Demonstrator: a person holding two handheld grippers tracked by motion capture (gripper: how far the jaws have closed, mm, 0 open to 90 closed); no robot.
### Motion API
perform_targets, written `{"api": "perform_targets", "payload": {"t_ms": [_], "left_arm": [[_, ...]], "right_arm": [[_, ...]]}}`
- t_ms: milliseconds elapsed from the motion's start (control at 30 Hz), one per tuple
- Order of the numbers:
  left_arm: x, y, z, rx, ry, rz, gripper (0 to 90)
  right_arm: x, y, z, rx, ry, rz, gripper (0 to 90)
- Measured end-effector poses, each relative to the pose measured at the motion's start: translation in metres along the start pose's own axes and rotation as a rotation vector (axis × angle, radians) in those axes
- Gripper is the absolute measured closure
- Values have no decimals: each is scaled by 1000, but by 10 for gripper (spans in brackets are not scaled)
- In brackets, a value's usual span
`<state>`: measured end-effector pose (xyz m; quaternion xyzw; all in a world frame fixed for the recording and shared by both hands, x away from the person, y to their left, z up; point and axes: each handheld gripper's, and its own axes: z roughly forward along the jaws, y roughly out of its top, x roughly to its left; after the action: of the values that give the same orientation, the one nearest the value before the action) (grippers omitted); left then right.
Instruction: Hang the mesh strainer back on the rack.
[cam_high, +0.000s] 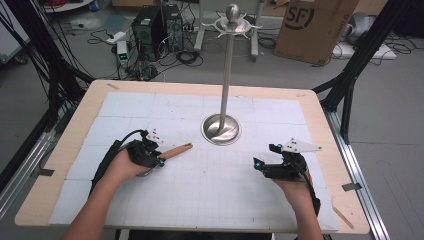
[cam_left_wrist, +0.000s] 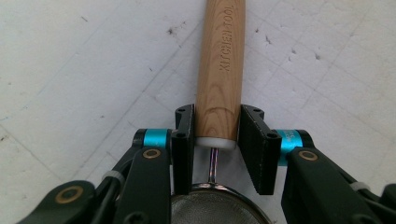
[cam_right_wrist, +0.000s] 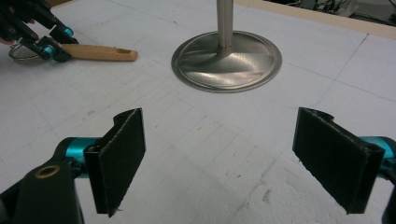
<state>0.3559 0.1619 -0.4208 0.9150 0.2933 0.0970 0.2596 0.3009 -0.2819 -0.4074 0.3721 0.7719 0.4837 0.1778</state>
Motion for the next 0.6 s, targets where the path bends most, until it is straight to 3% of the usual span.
{"api": "perform_targets", "payload": {"t_ms": [300, 433, 600], "left_arm": [[7, 13, 4, 88, -50, 28, 665], [9, 16, 4, 106, -69, 26, 666], [6, 16, 4, 110, -56, 44, 677]], "right_arm": [[1, 0, 1, 0, 0, -7, 161], [1, 0, 1, 1, -1, -6, 161], [1, 0, 2, 7, 0, -5, 161]]}}
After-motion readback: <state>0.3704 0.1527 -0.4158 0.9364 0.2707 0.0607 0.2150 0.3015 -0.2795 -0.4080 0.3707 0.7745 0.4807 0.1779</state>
